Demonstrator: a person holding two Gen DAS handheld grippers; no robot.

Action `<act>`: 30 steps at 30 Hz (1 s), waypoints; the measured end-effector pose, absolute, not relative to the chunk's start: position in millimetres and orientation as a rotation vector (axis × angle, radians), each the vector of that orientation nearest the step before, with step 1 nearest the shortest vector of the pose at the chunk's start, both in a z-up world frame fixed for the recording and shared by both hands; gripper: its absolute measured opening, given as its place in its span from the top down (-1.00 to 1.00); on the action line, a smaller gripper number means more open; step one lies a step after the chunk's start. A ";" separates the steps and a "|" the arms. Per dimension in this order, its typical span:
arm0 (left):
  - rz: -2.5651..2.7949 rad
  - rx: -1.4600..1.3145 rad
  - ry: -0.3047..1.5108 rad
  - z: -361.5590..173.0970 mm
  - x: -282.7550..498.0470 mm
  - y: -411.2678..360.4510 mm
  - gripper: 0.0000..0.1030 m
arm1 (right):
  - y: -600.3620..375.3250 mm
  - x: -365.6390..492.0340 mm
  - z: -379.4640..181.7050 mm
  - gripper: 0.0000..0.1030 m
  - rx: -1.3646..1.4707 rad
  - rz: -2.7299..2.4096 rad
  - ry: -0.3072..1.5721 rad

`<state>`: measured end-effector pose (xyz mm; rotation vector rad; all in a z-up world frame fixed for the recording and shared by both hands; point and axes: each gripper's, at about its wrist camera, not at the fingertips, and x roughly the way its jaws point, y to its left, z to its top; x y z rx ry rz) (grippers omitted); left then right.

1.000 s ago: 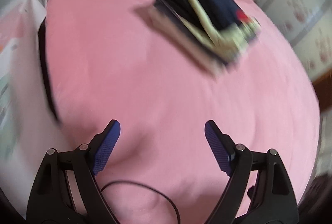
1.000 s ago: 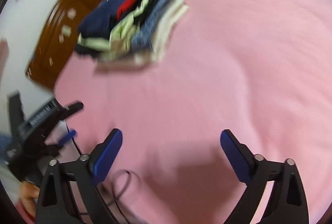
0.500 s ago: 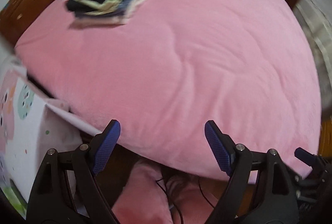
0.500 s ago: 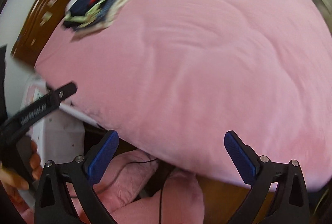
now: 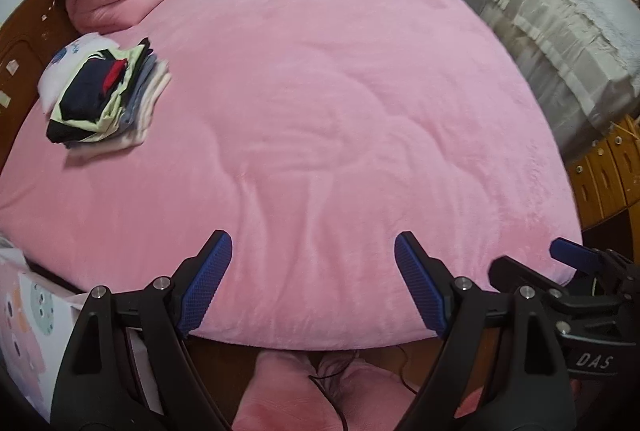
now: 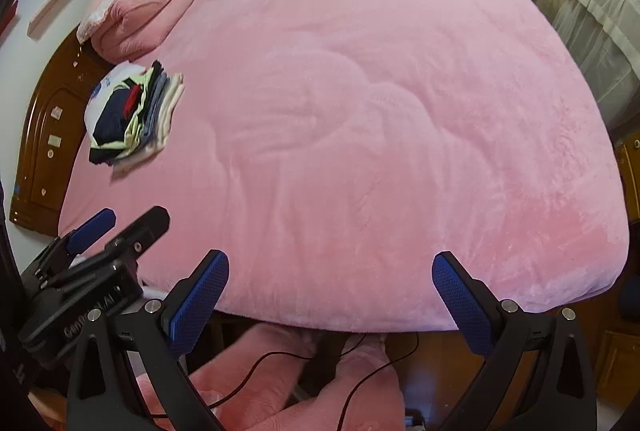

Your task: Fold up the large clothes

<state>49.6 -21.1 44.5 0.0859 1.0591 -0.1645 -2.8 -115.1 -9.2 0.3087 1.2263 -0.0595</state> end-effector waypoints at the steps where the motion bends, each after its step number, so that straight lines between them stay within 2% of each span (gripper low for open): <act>1: -0.155 0.088 1.050 45.9 47.0 -23.1 -0.59 | -117.8 -5.3 -7.0 -0.99 0.312 -0.068 1.214; 9: -0.087 0.063 1.071 36.3 33.8 1.1 -0.60 | -95.0 -8.8 4.4 -0.99 0.302 -0.073 1.240; 16: -0.115 0.100 1.049 39.3 29.0 6.5 -0.99 | -78.2 -3.8 25.1 -0.99 0.283 -0.096 1.162; 30: -0.181 0.065 1.033 44.5 32.2 6.8 -0.99 | -52.9 -3.2 60.9 -0.99 0.207 -0.125 1.106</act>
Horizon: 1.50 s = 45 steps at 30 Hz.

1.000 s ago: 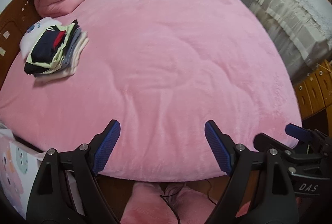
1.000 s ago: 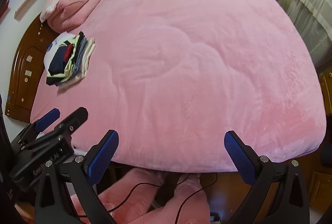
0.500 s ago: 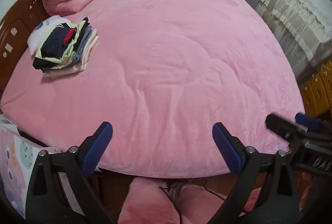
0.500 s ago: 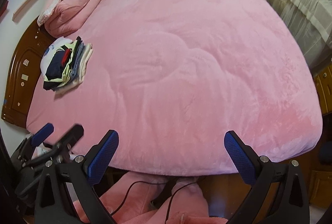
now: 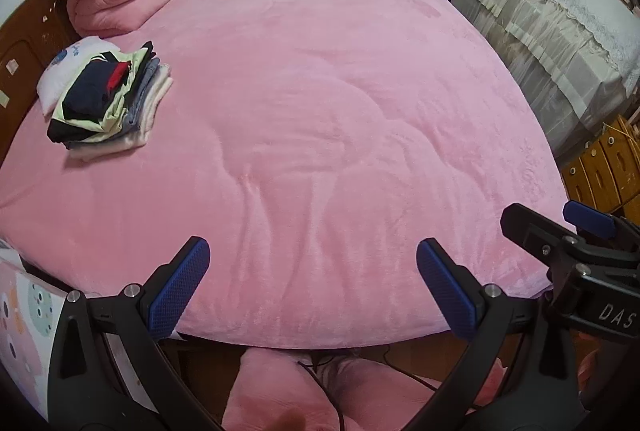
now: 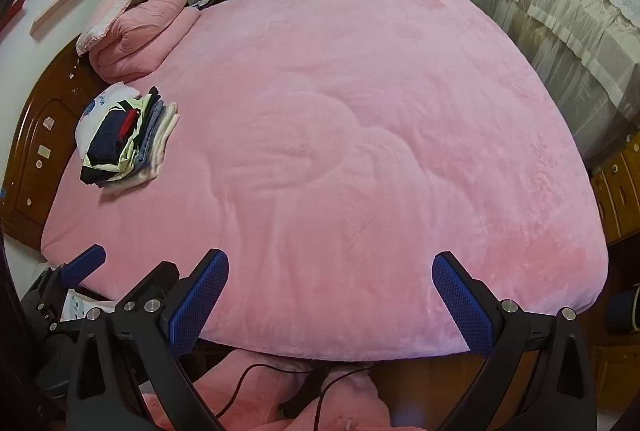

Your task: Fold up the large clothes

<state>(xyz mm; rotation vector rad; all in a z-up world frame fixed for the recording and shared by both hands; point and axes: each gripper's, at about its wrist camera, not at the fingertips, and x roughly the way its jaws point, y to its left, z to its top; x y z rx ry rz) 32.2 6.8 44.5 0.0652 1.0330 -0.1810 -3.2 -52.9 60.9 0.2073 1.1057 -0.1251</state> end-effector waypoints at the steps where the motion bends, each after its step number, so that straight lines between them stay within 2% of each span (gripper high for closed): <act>1: -0.181 0.062 1.038 43.5 32.4 7.7 -0.99 | -52.2 -4.0 60.6 -0.99 0.207 -0.126 1.107; 16: -0.091 -0.059 1.053 37.5 26.5 38.5 -0.99 | -56.2 -11.3 58.5 -0.99 0.185 -0.126 1.129; 45: -0.106 -0.025 1.060 37.3 21.6 31.4 -0.99 | -72.6 -7.0 50.2 -1.00 0.168 -0.101 1.158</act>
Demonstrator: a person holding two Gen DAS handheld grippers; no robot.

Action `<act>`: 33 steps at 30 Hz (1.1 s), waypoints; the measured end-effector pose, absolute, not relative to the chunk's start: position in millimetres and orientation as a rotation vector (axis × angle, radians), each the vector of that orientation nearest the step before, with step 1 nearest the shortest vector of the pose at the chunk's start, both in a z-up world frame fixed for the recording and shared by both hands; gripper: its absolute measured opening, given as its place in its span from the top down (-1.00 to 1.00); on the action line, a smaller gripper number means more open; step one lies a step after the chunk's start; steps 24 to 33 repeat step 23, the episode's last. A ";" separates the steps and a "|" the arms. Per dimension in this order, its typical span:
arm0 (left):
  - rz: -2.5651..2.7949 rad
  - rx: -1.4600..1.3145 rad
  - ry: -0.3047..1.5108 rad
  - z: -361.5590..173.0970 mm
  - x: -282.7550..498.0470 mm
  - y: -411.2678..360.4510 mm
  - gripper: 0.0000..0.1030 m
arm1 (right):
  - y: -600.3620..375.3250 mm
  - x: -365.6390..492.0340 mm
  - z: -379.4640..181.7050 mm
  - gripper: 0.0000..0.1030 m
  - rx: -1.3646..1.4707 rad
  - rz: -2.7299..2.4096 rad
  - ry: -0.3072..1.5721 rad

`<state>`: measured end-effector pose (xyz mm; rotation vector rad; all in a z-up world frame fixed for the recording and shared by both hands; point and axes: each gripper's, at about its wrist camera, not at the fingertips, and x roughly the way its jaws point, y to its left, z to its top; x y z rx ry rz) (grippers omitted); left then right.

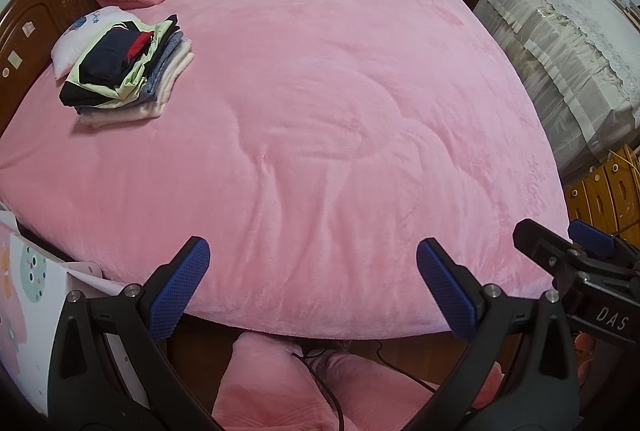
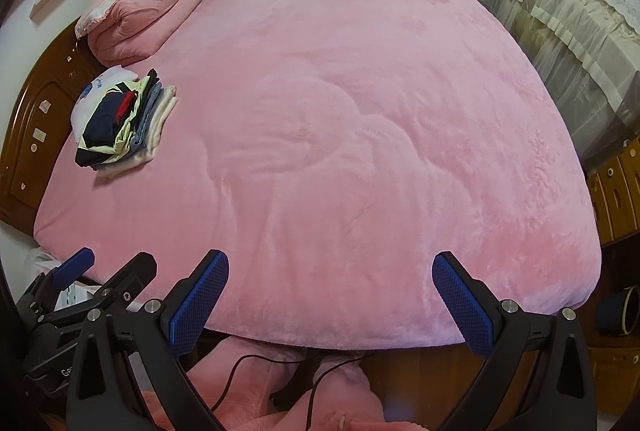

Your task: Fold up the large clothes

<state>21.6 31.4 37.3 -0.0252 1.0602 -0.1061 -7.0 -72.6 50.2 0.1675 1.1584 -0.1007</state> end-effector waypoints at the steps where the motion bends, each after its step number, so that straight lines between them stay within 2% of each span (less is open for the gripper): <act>1: -0.105 -0.024 1.061 37.2 21.6 31.1 -0.99 | -73.3 -6.5 49.3 -1.00 0.167 -0.101 1.160; 33: -0.098 0.012 1.062 36.4 21.4 24.9 -0.99 | -78.7 -3.3 45.3 -1.00 0.134 -0.123 1.166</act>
